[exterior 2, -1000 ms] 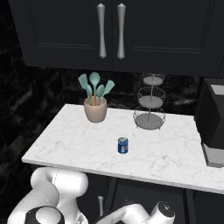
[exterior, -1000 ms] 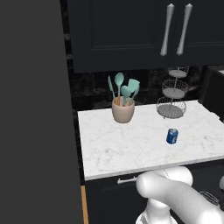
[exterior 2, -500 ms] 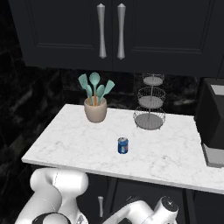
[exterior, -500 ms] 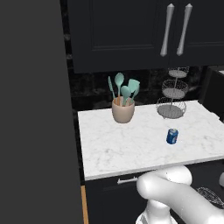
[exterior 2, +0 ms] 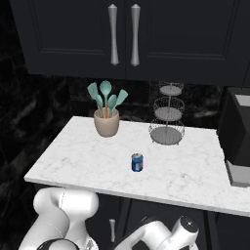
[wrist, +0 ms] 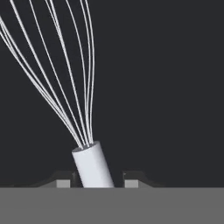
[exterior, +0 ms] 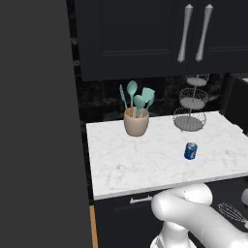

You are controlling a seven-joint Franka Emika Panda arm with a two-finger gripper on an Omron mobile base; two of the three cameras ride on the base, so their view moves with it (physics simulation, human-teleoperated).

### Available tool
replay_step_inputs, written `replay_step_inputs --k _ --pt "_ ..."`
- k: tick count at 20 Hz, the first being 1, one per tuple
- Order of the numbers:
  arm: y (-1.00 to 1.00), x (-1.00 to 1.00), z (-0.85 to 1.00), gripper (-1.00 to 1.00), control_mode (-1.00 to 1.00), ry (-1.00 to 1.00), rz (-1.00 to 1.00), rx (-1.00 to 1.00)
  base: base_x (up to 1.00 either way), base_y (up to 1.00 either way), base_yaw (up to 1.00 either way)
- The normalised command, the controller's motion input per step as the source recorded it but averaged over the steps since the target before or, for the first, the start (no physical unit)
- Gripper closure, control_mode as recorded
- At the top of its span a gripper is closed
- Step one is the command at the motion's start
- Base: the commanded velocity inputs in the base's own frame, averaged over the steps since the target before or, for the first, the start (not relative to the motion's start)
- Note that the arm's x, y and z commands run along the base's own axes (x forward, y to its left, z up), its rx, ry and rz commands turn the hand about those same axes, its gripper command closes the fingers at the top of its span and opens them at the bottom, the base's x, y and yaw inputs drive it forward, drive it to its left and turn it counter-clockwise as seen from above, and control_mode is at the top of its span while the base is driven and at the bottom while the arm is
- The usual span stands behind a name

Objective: Pick the whisk from the drawer and place it on the counter.

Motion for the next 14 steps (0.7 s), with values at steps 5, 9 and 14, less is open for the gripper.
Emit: replay_step_inputs --k 5,9,14 --pt "0.0 -0.25 0.17 1.0 -1.0 -0.06 -0.03 0.0 0.0 0.0 0.0" --pt "-0.06 -0.32 0.91 1.0 -1.0 -0.05 -0.12 0.0 0.0 0.0 0.0" --pt "0.0 -0.12 1.0 1.0 -1.0 0.01 -0.16 -0.03 0.0 0.0 0.0"
